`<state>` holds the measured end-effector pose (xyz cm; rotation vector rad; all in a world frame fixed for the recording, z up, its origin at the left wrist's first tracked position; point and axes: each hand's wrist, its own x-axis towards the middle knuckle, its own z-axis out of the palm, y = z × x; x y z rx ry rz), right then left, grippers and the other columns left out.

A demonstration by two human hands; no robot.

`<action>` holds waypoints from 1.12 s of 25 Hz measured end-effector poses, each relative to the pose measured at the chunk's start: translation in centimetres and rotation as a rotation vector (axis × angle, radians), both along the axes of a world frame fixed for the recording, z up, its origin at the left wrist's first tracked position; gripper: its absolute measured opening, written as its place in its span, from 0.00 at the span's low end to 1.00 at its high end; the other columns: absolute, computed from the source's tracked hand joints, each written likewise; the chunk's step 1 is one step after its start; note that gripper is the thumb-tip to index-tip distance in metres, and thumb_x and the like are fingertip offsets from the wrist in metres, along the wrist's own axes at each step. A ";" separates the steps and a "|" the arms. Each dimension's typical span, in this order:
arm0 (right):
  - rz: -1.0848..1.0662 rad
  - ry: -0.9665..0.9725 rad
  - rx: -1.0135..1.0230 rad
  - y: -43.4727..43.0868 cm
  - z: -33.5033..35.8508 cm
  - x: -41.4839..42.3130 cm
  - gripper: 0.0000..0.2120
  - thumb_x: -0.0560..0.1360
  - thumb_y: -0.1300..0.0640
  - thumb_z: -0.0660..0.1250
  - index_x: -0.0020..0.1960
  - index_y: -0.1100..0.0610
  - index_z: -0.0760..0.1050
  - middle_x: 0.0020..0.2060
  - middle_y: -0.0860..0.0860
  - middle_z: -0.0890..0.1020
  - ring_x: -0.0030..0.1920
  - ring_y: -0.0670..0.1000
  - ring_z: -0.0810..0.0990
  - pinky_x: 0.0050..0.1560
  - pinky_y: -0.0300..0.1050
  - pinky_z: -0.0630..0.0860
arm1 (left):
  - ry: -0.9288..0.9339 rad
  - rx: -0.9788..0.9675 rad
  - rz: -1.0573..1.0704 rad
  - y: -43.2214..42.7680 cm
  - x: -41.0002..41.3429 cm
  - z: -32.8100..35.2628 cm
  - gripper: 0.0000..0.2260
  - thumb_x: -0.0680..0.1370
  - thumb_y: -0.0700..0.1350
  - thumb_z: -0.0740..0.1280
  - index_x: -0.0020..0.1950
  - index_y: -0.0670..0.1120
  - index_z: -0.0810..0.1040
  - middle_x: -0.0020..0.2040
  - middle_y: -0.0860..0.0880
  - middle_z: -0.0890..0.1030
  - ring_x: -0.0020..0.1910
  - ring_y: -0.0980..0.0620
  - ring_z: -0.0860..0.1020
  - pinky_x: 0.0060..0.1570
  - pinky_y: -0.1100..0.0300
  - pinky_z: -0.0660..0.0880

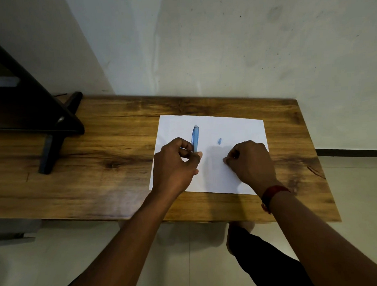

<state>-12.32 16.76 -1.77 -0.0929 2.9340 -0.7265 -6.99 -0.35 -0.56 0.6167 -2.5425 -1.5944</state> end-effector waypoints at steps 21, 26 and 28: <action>-0.281 -0.299 -1.121 -0.6 2.6 -0.5 0.07 0.75 0.65 0.68 0.50 0.59 0.82 0.44 0.55 0.86 0.46 0.54 0.86 0.47 0.48 0.83 | 0.037 -0.344 -0.084 0.7 0.5 -0.3 0.10 0.72 0.48 0.73 0.53 0.49 0.83 0.46 0.51 0.85 0.36 0.57 0.76 0.38 0.75 0.64; -0.233 -0.338 -1.141 -0.7 2.3 -0.2 0.07 0.74 0.66 0.68 0.51 0.61 0.82 0.43 0.57 0.86 0.44 0.54 0.86 0.46 0.47 0.83 | 0.038 -0.356 -0.088 0.6 0.5 -0.2 0.10 0.72 0.48 0.73 0.53 0.50 0.83 0.46 0.51 0.85 0.35 0.58 0.75 0.37 0.74 0.64; -0.229 -0.340 -1.146 -0.7 2.2 -0.2 0.07 0.74 0.66 0.68 0.51 0.61 0.82 0.42 0.56 0.86 0.43 0.54 0.86 0.46 0.47 0.83 | 0.039 -0.365 -0.092 0.5 0.5 -0.2 0.10 0.72 0.49 0.73 0.53 0.50 0.83 0.46 0.51 0.84 0.35 0.59 0.74 0.37 0.74 0.64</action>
